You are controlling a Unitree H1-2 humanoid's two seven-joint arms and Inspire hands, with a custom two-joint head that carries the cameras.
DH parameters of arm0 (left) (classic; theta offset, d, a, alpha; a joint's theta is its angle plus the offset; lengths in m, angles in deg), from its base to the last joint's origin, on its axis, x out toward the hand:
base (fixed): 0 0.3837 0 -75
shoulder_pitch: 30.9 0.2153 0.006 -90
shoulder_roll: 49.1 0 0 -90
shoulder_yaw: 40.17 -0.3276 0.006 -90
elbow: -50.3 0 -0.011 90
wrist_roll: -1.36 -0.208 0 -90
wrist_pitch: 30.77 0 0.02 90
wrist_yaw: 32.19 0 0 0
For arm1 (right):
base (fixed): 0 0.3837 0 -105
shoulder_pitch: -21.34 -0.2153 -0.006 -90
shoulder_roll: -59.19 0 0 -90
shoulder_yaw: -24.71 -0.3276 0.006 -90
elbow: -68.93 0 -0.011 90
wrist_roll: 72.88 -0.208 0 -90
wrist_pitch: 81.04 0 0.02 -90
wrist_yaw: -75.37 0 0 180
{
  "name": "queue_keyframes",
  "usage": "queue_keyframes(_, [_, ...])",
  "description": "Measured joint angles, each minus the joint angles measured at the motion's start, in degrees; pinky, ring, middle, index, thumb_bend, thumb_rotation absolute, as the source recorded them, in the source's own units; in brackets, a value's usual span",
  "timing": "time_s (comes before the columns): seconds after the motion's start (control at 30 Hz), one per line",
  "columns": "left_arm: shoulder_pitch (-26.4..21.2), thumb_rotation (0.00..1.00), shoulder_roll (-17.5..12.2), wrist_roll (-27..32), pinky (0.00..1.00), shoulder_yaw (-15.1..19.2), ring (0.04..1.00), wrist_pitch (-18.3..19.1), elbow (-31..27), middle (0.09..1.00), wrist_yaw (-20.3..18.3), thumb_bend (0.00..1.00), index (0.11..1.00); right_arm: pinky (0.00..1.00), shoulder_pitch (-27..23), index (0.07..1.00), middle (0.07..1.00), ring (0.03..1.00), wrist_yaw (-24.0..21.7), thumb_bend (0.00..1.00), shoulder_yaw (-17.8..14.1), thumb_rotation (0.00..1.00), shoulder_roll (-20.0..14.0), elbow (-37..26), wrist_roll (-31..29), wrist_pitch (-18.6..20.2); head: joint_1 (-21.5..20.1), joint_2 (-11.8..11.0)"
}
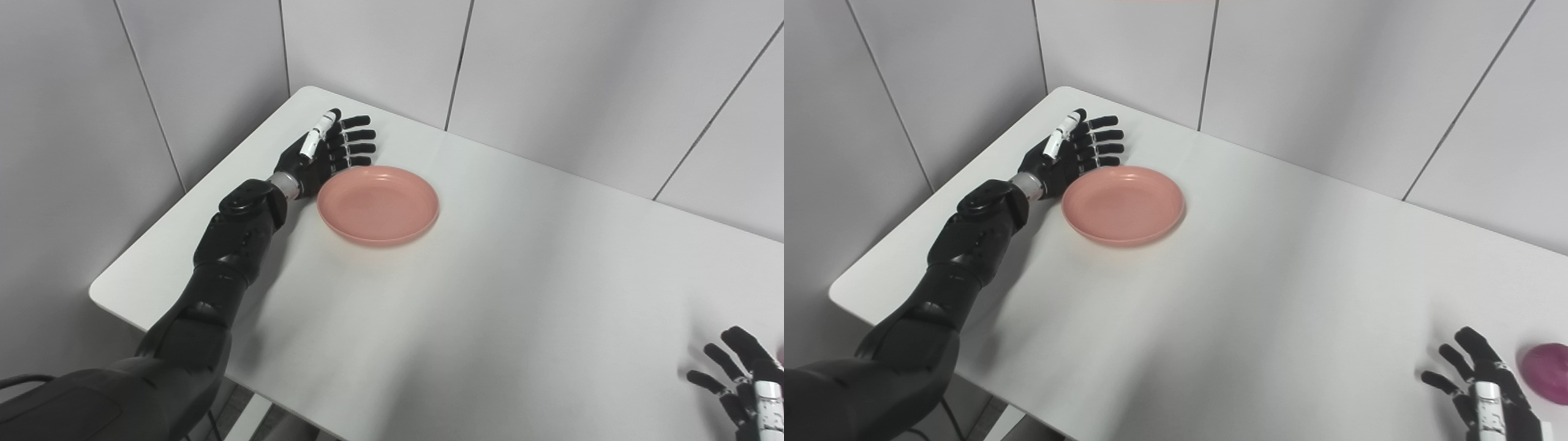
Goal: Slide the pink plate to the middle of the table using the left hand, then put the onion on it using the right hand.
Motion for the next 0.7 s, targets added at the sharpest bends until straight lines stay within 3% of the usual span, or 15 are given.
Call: queue_keyframes(0.7, [0.6,1.0,2.4,-1.1,0.7,-0.4,0.737,-0.1,-6.0,0.744,1.9,0.3,0.733,0.77,0.0,0.844,0.897,0.877,0.1,0.69,0.4,0.76,0.3,0.0,0.4,0.0,-0.3,-0.1])
